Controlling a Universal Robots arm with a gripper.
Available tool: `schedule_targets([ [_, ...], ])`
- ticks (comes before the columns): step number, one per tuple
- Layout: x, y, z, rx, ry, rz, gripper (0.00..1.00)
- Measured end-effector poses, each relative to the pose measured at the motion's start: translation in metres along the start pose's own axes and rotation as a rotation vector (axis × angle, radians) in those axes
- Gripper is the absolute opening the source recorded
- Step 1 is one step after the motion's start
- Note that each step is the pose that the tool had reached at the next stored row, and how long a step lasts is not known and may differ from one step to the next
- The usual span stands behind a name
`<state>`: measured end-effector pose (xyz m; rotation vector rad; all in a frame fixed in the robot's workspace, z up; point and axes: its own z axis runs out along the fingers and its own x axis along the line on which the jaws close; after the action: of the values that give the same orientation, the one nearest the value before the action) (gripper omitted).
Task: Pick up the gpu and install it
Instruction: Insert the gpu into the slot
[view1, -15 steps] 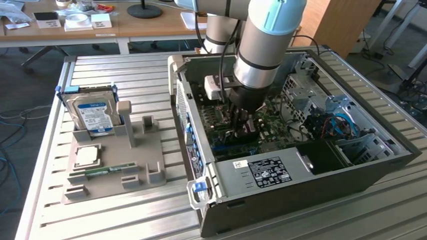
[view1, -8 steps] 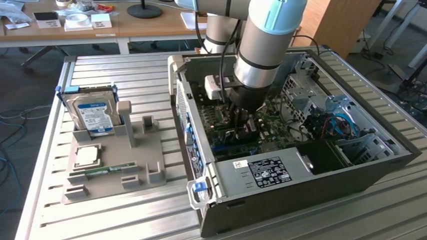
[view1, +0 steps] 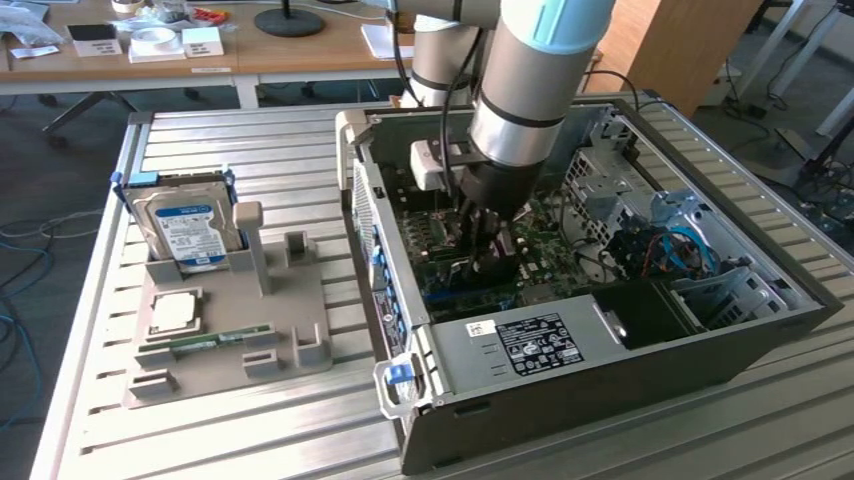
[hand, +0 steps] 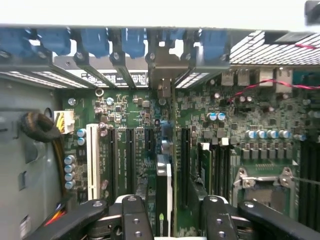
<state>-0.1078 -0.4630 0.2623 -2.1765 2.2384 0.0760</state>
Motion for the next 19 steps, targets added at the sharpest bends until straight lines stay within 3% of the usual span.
schedule_targets([
  [19,-0.002,0.0011,-0.0513,-0.0001,0.0,0.0,0.46],
])
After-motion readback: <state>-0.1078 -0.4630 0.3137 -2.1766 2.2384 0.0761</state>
